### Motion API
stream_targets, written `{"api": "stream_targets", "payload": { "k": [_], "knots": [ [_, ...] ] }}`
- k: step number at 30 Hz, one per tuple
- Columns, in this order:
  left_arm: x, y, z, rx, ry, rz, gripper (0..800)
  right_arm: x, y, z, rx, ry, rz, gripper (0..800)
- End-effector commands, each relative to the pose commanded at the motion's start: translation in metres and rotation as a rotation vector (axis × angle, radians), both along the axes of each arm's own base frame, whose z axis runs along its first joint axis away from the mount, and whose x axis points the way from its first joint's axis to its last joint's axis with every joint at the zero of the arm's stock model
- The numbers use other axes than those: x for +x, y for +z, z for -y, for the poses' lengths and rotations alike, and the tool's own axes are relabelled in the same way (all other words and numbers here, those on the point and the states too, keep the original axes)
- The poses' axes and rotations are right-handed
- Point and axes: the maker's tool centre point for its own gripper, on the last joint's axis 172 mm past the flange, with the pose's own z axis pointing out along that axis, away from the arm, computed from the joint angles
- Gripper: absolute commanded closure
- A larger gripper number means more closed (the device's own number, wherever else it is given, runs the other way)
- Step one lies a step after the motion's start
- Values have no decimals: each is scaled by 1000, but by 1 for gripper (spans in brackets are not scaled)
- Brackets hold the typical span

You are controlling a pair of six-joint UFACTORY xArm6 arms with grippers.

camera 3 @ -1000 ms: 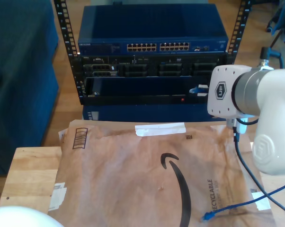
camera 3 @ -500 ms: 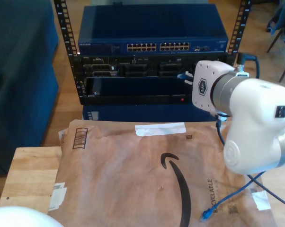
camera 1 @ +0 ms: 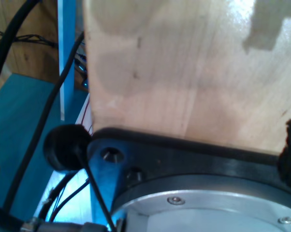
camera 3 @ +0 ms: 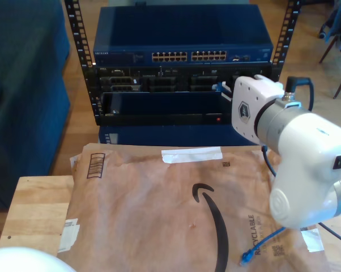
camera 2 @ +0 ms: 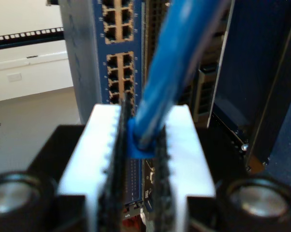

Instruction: Grab the cable and plug it in

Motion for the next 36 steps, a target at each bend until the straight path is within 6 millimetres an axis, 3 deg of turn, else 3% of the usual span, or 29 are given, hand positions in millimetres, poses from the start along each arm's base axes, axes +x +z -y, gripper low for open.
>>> {"api": "stream_targets", "payload": {
  "k": [4, 6, 10, 13, 17, 28, 36],
  "knots": [
    [0, 0, 0, 0, 0, 0, 0, -1, 27, 0, 23, 0, 115, 800],
    [0, 0, 0, 2, 0, 0, 0, 14, 30, -5, 21, 2, 138, 800],
    [0, 0, 0, 2, 0, 0, 0, 18, 43, -6, 49, -6, 259, 800],
    [0, 0, 0, 2, 0, 0, 0, 35, 45, -10, 59, -13, 288, 800],
    [0, 0, 0, 0, 0, 0, 0, 43, 18, -9, 58, -22, 240, 800],
    [0, 0, 0, 0, 0, 0, 0, 39, 12, -4, 60, -32, 259, 800],
    [0, 0, 0, 0, 0, 0, 0, 46, -11, 10, 78, -111, 327, 800]
  ]
}}
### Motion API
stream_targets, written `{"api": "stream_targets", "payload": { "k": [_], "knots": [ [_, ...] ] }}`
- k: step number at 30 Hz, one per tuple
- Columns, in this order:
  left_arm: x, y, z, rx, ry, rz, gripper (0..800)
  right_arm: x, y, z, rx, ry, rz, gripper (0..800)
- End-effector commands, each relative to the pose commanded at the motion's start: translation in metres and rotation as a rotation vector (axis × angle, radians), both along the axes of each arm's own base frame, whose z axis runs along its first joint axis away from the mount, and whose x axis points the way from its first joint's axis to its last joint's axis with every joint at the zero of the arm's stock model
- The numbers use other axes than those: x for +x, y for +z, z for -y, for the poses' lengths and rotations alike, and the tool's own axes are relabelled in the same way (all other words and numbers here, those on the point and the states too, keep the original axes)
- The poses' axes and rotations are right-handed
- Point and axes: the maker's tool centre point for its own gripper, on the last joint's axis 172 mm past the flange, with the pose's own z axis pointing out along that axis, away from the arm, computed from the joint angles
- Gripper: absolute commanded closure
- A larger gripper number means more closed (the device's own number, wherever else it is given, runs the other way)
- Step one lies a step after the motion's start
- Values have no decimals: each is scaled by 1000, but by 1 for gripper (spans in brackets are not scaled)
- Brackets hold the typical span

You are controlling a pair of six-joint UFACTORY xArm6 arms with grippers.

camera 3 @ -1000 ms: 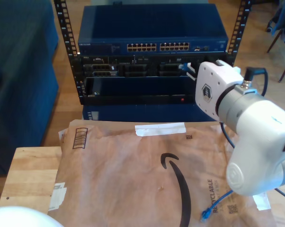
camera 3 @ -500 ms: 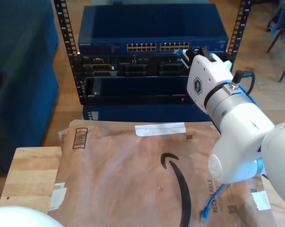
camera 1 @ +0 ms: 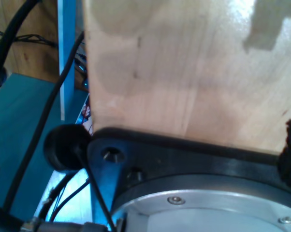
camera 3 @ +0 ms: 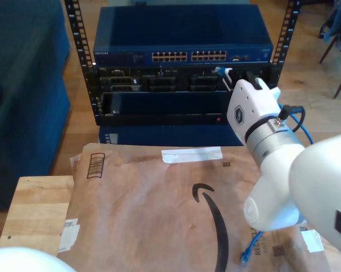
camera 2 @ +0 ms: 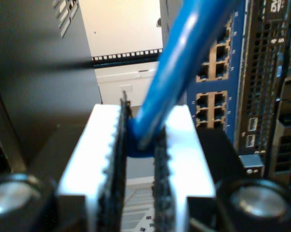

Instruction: Grab the cable and plug it in

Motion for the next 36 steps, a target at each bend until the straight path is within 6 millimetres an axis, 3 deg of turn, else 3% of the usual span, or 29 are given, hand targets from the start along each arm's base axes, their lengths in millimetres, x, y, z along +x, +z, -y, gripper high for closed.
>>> {"api": "stream_targets", "payload": {
  "k": [15, 28, 36],
  "knots": [
    [0, 0, 0, 0, -1, 1, 0, 41, -5, 4, -61, -287, 71, 800],
    [0, 0, 0, 0, 0, 0, 0, 78, -19, 10, -104, -434, 81, 800],
    [0, 0, 0, 0, 0, 0, 0, 80, -29, 5, -104, -473, 83, 800]
  ]
}}
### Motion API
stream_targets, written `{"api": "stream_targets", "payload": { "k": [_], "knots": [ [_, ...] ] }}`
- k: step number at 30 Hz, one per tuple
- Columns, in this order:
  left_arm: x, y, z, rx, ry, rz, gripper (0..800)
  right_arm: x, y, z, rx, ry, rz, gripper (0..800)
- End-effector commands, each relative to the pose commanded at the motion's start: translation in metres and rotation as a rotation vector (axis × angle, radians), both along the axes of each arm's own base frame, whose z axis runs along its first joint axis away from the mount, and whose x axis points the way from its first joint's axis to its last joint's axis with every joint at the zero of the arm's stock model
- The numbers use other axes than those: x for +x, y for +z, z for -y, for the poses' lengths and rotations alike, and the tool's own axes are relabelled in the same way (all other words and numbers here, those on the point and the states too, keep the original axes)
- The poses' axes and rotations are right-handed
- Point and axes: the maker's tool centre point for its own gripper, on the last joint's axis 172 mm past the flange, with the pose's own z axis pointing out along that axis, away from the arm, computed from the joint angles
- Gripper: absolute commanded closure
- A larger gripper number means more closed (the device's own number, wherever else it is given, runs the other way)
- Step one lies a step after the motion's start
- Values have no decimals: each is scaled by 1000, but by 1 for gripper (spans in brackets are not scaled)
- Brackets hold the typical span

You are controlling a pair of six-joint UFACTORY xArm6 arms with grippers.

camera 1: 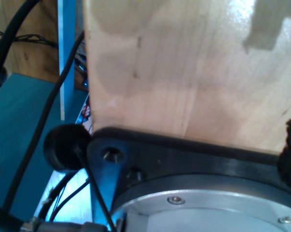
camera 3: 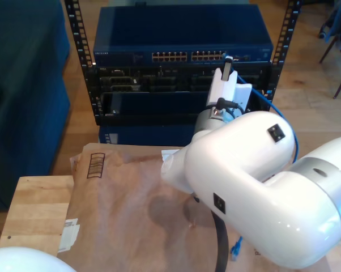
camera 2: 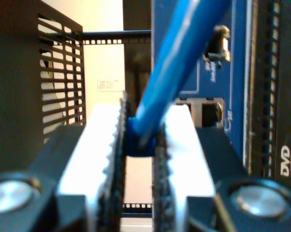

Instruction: Grab the cable and plug it in

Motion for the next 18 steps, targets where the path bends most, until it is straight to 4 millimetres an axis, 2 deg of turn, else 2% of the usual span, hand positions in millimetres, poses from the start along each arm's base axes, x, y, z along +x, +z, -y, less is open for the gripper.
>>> {"api": "stream_targets", "payload": {
  "k": [7, 18],
  "knots": [
    [0, 0, 0, 0, 0, 0, 0, 7, 1, -8, -2, 5, 10, 800],
    [0, 0, 0, 0, 0, 0, 0, 17, -10, -8, -5, -3, 13, 800]
  ]
}}
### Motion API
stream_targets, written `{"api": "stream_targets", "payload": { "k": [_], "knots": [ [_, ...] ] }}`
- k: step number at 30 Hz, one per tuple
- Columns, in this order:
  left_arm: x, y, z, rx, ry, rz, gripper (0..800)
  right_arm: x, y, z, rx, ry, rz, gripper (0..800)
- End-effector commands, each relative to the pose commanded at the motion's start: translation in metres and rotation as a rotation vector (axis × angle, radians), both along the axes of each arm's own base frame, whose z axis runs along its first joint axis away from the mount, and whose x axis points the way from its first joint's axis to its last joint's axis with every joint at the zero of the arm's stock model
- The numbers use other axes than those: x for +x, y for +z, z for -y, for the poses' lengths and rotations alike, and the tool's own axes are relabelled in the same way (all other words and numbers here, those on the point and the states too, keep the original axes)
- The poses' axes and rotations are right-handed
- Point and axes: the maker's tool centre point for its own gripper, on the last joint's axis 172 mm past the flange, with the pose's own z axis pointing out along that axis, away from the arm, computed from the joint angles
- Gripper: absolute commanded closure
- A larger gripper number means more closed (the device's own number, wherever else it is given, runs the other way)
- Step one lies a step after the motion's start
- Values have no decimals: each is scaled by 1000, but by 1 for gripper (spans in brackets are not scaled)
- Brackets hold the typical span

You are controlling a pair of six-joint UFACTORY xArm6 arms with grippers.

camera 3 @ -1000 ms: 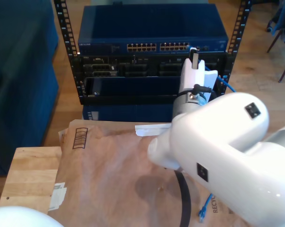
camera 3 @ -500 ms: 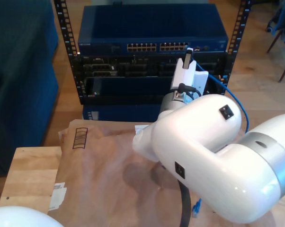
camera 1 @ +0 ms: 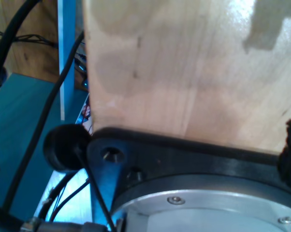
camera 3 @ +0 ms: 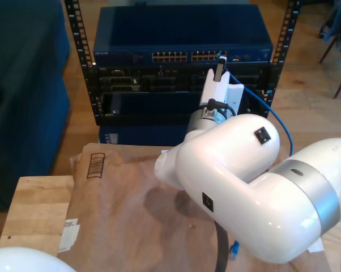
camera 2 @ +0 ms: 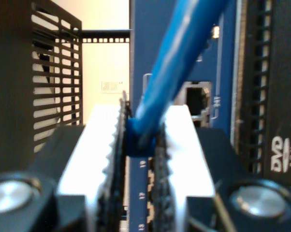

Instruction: Grab the cable and plug it in

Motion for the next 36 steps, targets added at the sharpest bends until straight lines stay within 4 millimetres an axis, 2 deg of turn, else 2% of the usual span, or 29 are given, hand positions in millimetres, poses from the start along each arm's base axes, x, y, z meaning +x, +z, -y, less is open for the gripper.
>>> {"api": "stream_targets", "payload": {
  "k": [13, 18, 36],
  "knots": [
    [0, 0, 0, 0, 0, 0, 0, 0, -1, 5, 4, -15, 3, 800],
    [0, 0, 0, 0, -1, 1, 0, 7, 1, 9, 14, -26, 19, 800],
    [0, 0, 0, 0, 0, 0, 0, 12, -2, 16, 16, -37, 21, 800]
  ]
}}
